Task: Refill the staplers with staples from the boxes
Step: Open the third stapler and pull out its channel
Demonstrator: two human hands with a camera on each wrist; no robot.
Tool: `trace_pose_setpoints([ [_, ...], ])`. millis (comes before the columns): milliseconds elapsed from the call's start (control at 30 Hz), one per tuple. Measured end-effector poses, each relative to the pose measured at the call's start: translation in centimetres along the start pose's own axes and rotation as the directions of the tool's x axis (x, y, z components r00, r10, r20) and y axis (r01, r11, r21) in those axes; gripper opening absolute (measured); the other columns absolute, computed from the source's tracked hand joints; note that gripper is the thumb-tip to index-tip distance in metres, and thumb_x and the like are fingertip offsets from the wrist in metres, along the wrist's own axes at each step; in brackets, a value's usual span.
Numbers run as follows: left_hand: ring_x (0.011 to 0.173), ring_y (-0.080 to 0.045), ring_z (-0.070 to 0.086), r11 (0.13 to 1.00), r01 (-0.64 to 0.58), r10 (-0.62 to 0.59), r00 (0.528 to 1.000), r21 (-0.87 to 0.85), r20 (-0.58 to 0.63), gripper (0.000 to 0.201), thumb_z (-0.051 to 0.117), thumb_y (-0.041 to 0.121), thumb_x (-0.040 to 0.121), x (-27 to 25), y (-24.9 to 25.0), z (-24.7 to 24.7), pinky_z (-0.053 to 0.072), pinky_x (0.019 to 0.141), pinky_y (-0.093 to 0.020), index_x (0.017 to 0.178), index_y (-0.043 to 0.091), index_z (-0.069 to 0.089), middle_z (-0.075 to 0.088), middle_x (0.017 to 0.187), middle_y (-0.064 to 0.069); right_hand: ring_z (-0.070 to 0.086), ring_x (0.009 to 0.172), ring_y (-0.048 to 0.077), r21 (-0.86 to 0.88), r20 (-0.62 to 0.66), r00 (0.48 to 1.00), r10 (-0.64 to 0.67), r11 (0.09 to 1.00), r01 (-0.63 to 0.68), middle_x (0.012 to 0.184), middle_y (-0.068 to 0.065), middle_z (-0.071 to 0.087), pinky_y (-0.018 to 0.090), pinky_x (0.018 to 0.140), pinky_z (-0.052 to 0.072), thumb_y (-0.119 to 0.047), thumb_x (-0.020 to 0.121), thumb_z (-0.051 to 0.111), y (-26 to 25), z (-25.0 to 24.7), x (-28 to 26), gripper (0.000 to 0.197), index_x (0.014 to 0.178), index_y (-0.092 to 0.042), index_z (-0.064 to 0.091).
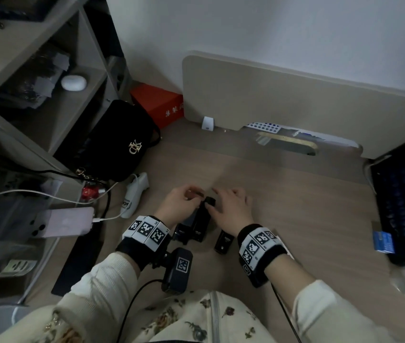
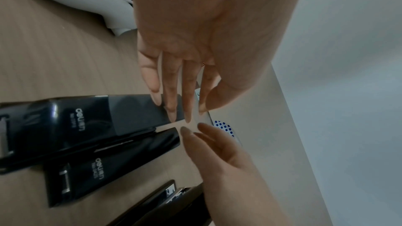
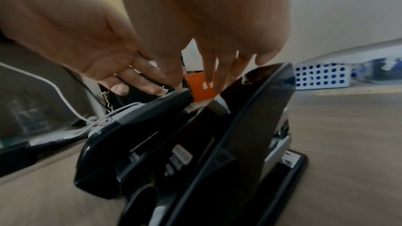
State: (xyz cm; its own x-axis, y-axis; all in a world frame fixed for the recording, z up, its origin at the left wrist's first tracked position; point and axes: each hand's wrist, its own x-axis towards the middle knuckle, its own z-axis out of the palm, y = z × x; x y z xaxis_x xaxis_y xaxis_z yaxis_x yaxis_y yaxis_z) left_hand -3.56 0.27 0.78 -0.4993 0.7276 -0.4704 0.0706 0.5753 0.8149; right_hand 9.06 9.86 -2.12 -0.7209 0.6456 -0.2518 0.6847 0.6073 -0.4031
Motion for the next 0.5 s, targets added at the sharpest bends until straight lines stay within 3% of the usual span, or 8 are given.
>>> trace_pose_setpoints([
  [67,0.079,-0.008,0.061,1.0,0.007,-0.007,1.0,0.012,0.004,0.023,0.055,0.007,0.09,0.1,-0.2,-0.2,0.041,0.057,-0.015,0.108,0.016,0.067,0.07,0.097,0.0,0.033,0.126,0.027,-0.101,0.108,0.994,0.032,0.995,-0.021,0.133,0.003,0.052,0.046,0.098,0.025,-0.05,0.091,0.042,-0.5,0.5,0.5,0.05,0.134,-0.026,0.038],
  [133,0.081,-0.01,0.062,1.0,0.009,-0.01,1.0,0.021,0.003,0.021,0.056,0.008,0.091,0.2,-0.5,-0.3,0.042,0.057,-0.017,0.106,0.018,0.066,0.07,0.094,0.001,0.037,0.123,0.027,-0.178,0.171,0.984,0.056,0.984,-0.025,0.127,0.003,0.057,0.047,0.096,0.025,-0.052,0.09,0.043,-0.7,0.8,0.7,0.044,0.124,-0.024,0.046],
  [267,0.081,-0.015,0.063,1.0,0.013,-0.013,1.0,0.021,0.009,0.018,0.058,0.011,0.09,0.1,-0.8,-0.6,0.047,0.061,-0.022,0.099,0.025,0.066,0.069,0.091,0.001,0.042,0.12,0.023,-0.244,0.194,0.977,0.085,0.969,-0.036,0.12,0.001,0.059,0.046,0.096,0.025,-0.06,0.081,0.054,-0.7,1.1,0.9,0.051,0.118,-0.025,0.052],
  [367,0.089,-0.021,0.067,0.999,0.016,-0.016,1.0,0.046,0.009,0.016,0.06,0.016,0.09,0.0,-1.1,-0.8,0.05,0.069,-0.03,0.101,0.024,0.067,0.072,0.097,-0.005,0.043,0.119,0.022,-0.318,0.21,0.972,0.104,0.947,-0.033,0.115,0.001,0.061,0.046,0.096,0.023,-0.067,0.078,0.053,-1.0,1.0,0.8,0.052,0.113,-0.029,0.06],
  [500,0.092,-0.022,0.069,0.999,-0.002,0.002,1.0,0.046,0.005,0.017,0.059,0.015,0.09,-0.1,-1.3,-1.1,0.048,0.069,-0.025,0.104,0.021,0.068,0.073,0.098,-0.005,0.046,0.114,0.022,-0.25,0.285,0.95,0.131,0.966,-0.059,0.108,0.0,0.062,0.045,0.095,0.023,-0.073,0.073,0.054,-1.3,0.1,0.7,0.053,0.102,-0.031,0.063],
])
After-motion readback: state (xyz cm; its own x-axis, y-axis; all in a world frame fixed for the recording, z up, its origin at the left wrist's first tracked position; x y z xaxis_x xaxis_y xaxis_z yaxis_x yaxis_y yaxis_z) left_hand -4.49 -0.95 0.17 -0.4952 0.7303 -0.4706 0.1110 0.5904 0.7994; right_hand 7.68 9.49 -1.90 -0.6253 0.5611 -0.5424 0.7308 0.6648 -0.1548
